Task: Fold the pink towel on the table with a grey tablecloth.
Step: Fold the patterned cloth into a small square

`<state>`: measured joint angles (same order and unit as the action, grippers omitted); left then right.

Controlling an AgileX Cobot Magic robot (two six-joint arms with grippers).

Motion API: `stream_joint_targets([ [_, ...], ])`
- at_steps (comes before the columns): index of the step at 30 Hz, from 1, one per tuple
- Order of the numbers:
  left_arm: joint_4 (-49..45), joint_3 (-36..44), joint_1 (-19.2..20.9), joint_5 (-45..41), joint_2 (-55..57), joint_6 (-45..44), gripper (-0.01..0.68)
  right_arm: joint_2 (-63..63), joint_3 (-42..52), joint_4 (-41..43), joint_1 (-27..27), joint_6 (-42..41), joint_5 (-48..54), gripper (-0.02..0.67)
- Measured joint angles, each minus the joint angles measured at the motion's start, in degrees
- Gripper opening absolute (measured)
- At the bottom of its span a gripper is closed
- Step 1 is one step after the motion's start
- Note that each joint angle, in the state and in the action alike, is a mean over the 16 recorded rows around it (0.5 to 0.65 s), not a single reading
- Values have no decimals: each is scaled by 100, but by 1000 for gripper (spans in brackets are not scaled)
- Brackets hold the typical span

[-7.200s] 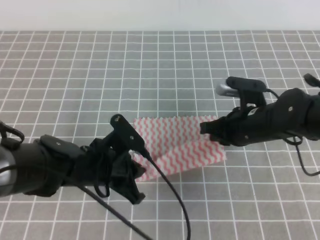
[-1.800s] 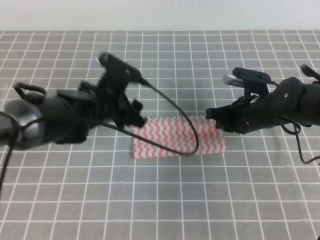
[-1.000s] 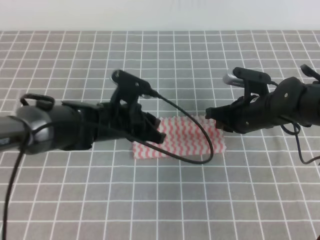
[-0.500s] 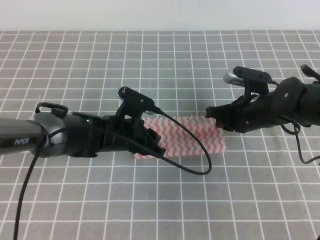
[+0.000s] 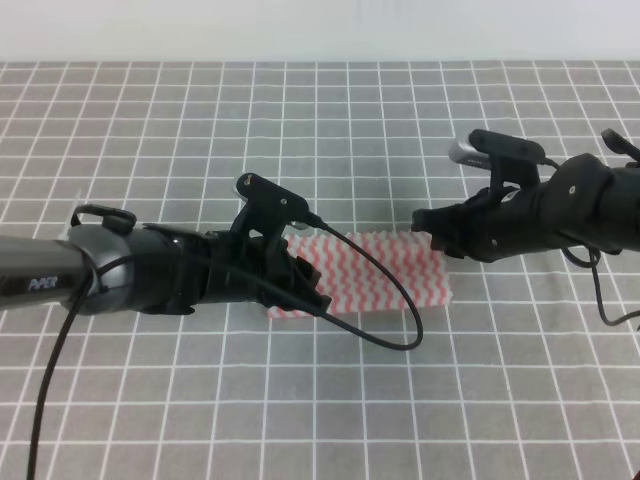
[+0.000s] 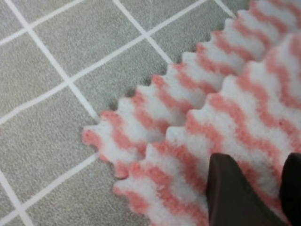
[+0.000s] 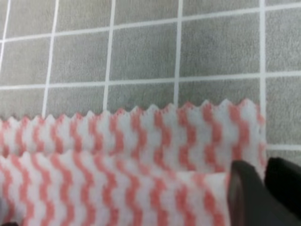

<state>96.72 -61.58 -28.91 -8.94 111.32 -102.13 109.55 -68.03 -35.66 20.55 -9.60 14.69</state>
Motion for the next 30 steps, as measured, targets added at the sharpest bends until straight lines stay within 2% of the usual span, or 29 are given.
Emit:
stream_joint_targets([
  [7, -5, 1, 0, 4, -6, -14, 234, 0, -4, -66, 0, 0, -223, 201],
  [11, -9, 3, 1, 47, -47, -17, 234, -1, -49, -95, 0, -15, -169, 227],
  [16, 25, 6, 4, 182, -223, 40, 214, -3, -171, -105, 14, -83, 113, 169],
  [24, 141, 3, 24, 399, -524, 143, 105, 161, -621, -125, 68, -224, 828, 25],
  [30, 233, -13, 40, 403, -556, 185, 24, 427, -986, -133, 101, -278, 1064, -13],
])
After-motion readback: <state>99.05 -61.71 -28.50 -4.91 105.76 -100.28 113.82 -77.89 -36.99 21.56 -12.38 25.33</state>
